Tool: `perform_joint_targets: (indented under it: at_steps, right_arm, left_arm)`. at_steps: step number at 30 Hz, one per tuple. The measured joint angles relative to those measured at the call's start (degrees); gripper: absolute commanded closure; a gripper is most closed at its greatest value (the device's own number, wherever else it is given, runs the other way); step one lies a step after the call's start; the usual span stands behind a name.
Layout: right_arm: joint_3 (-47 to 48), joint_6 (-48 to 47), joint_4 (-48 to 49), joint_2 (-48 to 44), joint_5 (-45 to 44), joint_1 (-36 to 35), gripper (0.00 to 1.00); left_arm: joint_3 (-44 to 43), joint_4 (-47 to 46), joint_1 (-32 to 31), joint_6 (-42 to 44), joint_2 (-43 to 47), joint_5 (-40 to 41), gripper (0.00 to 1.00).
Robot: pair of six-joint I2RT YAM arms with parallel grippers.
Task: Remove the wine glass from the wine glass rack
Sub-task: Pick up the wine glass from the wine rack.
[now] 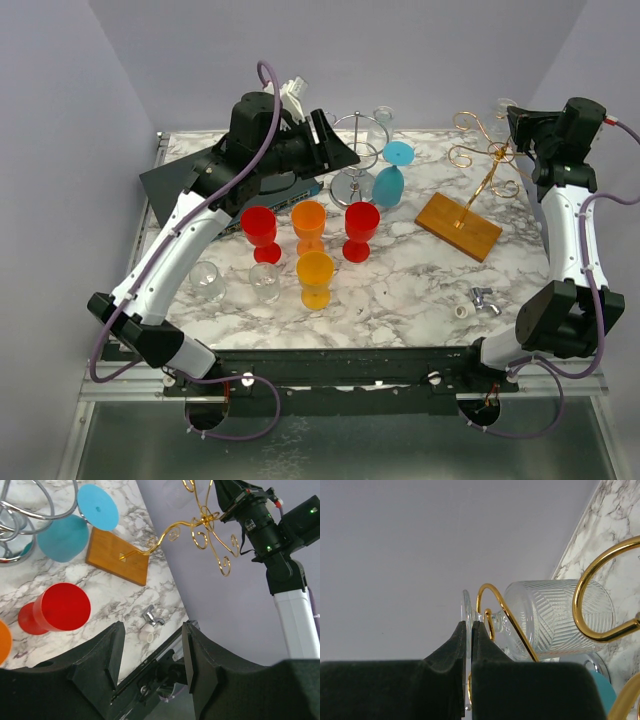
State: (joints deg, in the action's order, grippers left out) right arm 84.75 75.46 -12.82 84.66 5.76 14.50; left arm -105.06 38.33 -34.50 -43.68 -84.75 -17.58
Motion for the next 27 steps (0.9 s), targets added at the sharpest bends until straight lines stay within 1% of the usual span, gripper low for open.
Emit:
perform_joint_targets:
  at_steps: [5, 9, 11, 16, 27]
  right_arm:
    - [-0.2, 0.1, 0.3, 0.0, 0.1, 0.1, 0.99]
    - [-0.5, 0.0, 0.3, 0.0, 0.1, 0.2, 0.99]
    - [-0.5, 0.0, 0.3, 0.0, 0.1, 0.2, 0.99]
    - [-0.9, 0.0, 0.3, -0.2, 0.7, 0.2, 0.99]
    - [-1.5, -0.1, 0.3, -1.1, 1.2, 0.3, 1.00]
  left_arm:
    - [1.8, -6.8, -0.3, -3.2, -2.0, -2.5, 0.41]
    - [1.8, -13.5, -2.2, -6.0, -6.7, -3.2, 0.37]
    - [1.5, -15.8, -3.4, -7.0, -9.2, -3.5, 0.37]
    - [-1.6, -20.5, -6.4, -9.7, -17.7, -4.0, 0.36]
    - [-10.9, -29.4, -8.4, -15.8, -29.7, -6.1, 0.36]
